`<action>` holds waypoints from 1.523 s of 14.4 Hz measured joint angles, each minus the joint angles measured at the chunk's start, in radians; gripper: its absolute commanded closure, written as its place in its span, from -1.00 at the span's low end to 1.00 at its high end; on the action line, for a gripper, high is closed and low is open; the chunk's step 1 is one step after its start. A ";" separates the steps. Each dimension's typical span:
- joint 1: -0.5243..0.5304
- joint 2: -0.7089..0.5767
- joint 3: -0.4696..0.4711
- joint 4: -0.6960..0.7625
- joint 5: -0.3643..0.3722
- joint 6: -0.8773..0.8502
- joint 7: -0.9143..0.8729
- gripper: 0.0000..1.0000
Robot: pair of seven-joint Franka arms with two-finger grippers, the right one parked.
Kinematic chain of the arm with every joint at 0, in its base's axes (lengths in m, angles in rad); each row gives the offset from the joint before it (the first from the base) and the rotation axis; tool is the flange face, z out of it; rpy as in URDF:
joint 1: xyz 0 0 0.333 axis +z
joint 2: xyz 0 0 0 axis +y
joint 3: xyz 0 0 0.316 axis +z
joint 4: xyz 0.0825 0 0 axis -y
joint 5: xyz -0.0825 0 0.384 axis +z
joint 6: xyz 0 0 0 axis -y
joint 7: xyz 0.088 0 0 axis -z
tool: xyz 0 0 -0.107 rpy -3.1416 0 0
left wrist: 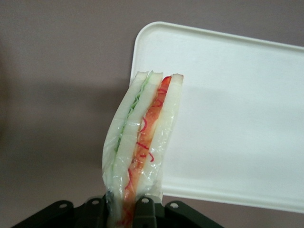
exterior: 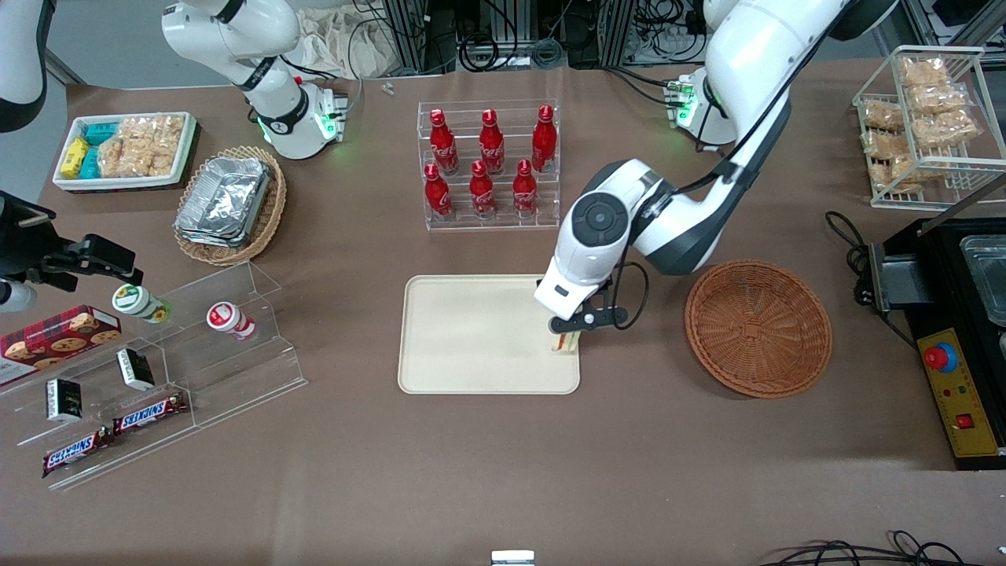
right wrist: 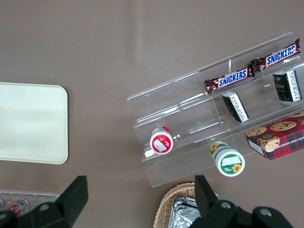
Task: Place sandwich from basket to tray
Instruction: 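Carry the sandwich over the cream tray and lower it onto the tray, then open the left gripper to release the sandwich on the tray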
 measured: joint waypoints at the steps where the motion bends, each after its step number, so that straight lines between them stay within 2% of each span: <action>1: -0.001 0.021 0.000 0.001 0.017 0.005 -0.009 1.00; 7: -0.011 0.081 0.000 0.003 0.029 0.052 -0.011 0.96; 8: -0.014 0.086 0.000 0.003 0.030 0.057 -0.011 0.16; 9: -0.015 0.090 0.000 0.003 0.032 0.061 -0.011 -0.47; 10: -0.015 0.095 0.000 0.003 0.046 0.064 -0.011 -0.76; 11: -0.015 0.102 0.000 0.003 0.078 0.066 -0.011 -0.95; 13: -0.015 0.117 0.000 0.003 0.126 0.068 -0.013 -0.98; 18: -0.015 0.126 0.000 0.016 0.130 0.074 -0.019 -0.99; 19: -0.013 0.123 0.000 0.028 0.110 0.074 -0.029 -0.98; 22: 0.012 0.054 0.001 0.068 -0.035 0.036 -0.024 -0.98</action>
